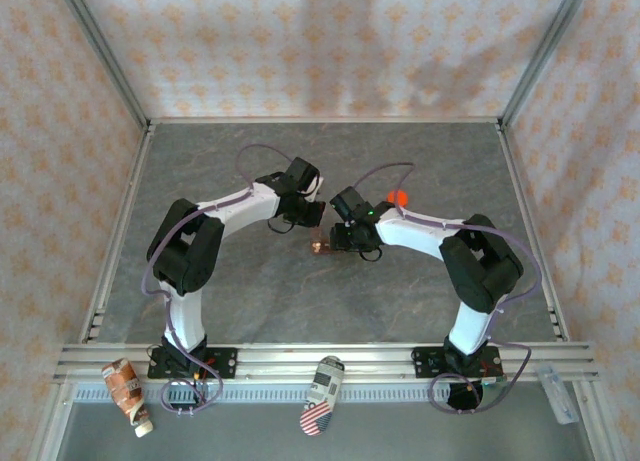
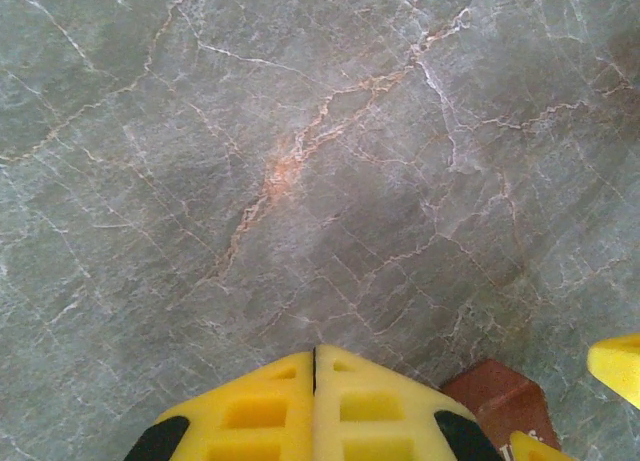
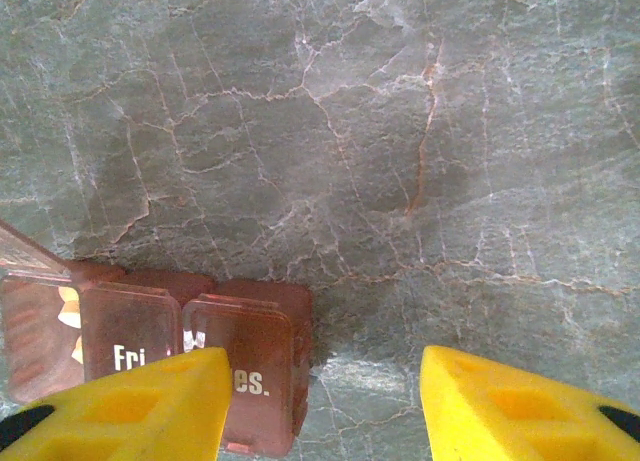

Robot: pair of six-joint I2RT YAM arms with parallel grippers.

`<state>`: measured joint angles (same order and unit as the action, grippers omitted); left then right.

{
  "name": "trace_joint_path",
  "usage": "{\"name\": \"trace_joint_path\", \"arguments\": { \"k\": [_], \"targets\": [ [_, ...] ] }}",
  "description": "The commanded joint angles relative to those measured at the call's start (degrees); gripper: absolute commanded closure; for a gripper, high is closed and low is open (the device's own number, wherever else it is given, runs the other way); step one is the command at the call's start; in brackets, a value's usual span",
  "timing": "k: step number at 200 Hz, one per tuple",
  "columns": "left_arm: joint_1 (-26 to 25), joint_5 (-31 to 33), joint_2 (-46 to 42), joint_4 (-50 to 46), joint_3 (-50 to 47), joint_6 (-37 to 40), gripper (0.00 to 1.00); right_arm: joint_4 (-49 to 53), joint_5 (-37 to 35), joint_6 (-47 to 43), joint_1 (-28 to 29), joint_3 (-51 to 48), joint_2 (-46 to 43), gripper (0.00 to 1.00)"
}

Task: Sort the pills into containers

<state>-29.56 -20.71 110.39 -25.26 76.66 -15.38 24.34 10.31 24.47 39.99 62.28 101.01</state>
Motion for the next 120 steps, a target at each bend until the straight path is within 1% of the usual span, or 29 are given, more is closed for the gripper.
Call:
{"name": "trace_joint_path", "arguments": {
  "k": [1, 60, 120],
  "targets": [
    [-0.1, -2.5, -3.0, -2.3, -1.7, 0.6, 1.00, 1.2, -2.8, 0.8, 0.2, 0.6, 1.8, 0.47],
    [-1.1, -2.9, -6.8, -0.2, -6.8, -0.9, 1.00, 1.3, -3.0, 0.9, 0.2, 1.0, 2.0, 0.47],
    [-3.8, -2.8, -8.0, 2.3, -10.8, -2.6, 1.00, 1.4, -3.0, 0.8, 0.2, 1.1, 2.3, 0.47]
  ]
}}
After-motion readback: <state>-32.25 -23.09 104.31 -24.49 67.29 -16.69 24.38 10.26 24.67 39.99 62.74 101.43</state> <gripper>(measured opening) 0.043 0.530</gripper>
